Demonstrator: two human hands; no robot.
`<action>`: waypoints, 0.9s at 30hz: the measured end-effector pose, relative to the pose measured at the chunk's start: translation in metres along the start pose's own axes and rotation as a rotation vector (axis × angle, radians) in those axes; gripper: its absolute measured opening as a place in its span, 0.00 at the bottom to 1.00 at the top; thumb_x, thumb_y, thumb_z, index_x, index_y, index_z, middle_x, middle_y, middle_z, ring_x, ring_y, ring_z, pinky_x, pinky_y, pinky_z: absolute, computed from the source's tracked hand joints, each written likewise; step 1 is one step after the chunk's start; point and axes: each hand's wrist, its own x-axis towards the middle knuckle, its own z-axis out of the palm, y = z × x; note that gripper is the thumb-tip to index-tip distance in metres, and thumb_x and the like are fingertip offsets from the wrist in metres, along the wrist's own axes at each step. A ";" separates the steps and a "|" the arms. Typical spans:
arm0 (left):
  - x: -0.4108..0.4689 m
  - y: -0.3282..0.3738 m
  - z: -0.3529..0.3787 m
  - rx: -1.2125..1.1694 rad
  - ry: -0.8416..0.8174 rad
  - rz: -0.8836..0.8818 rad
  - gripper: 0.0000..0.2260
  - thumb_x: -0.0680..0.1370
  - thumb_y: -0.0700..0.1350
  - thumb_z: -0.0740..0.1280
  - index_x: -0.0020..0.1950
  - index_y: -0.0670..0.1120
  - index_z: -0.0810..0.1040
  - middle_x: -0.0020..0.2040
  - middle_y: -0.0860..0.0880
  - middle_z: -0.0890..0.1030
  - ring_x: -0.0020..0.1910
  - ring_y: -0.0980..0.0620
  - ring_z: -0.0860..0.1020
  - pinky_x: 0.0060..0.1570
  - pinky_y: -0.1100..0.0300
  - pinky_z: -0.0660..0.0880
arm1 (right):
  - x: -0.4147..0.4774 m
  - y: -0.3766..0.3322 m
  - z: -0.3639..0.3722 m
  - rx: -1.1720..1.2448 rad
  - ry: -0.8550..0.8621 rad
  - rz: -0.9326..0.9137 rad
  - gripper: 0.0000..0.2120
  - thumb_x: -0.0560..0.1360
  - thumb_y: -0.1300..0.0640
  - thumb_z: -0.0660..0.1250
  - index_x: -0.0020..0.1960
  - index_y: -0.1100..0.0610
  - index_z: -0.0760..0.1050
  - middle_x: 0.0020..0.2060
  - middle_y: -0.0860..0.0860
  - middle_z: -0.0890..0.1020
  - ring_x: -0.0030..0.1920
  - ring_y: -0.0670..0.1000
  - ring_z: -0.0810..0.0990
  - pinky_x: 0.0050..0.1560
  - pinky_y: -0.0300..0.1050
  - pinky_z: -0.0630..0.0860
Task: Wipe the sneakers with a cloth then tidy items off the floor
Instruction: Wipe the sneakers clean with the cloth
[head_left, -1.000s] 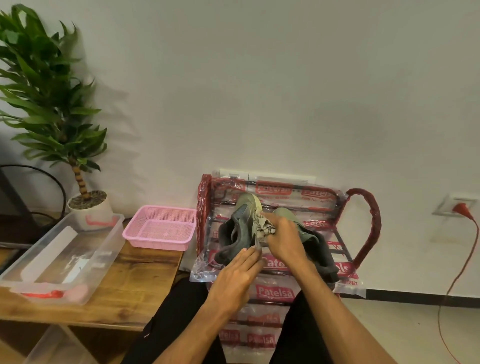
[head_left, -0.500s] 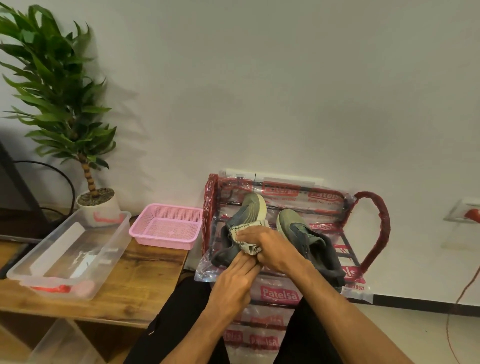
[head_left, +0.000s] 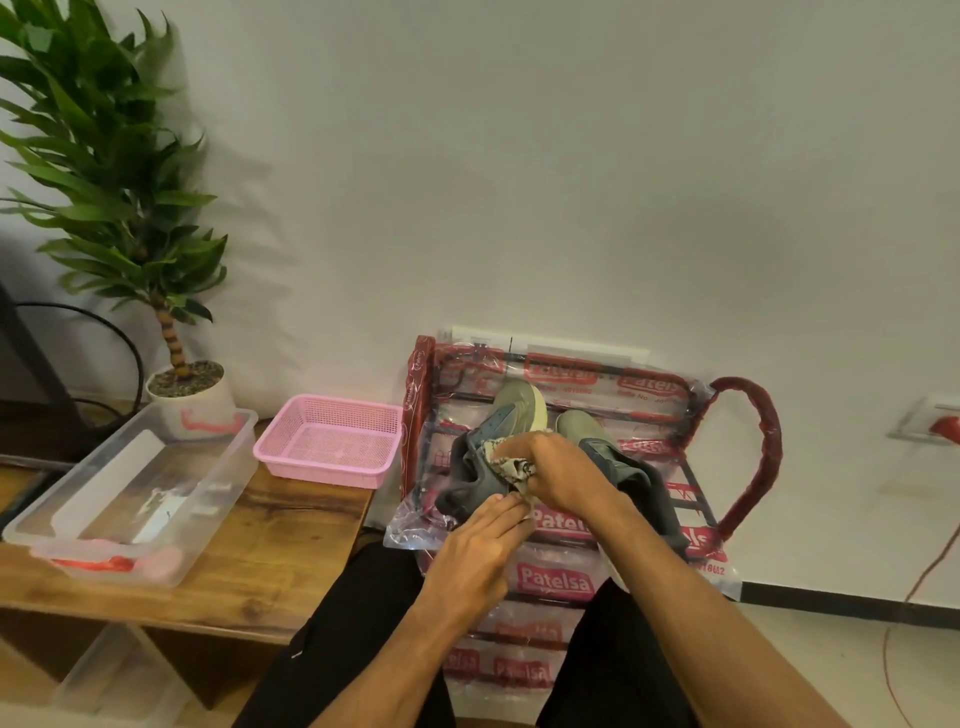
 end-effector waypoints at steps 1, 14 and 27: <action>0.000 -0.001 0.000 -0.008 -0.002 -0.007 0.30 0.64 0.28 0.72 0.64 0.43 0.78 0.66 0.47 0.77 0.70 0.53 0.70 0.72 0.55 0.64 | 0.002 -0.005 0.002 -0.057 0.048 -0.008 0.26 0.70 0.70 0.66 0.64 0.50 0.78 0.61 0.49 0.80 0.62 0.51 0.77 0.59 0.46 0.75; -0.005 -0.012 -0.021 -0.103 0.070 -0.101 0.26 0.69 0.31 0.69 0.65 0.46 0.77 0.66 0.52 0.76 0.71 0.57 0.67 0.70 0.61 0.65 | 0.021 -0.028 0.011 -0.141 0.023 -0.082 0.16 0.68 0.66 0.70 0.52 0.52 0.81 0.50 0.53 0.84 0.52 0.55 0.81 0.49 0.47 0.76; -0.001 -0.009 -0.018 -0.100 0.060 -0.054 0.25 0.68 0.29 0.69 0.63 0.45 0.78 0.66 0.52 0.76 0.71 0.58 0.68 0.70 0.62 0.65 | 0.015 -0.013 0.008 -0.109 -0.020 -0.044 0.19 0.67 0.67 0.69 0.55 0.53 0.81 0.53 0.52 0.84 0.54 0.55 0.81 0.53 0.53 0.78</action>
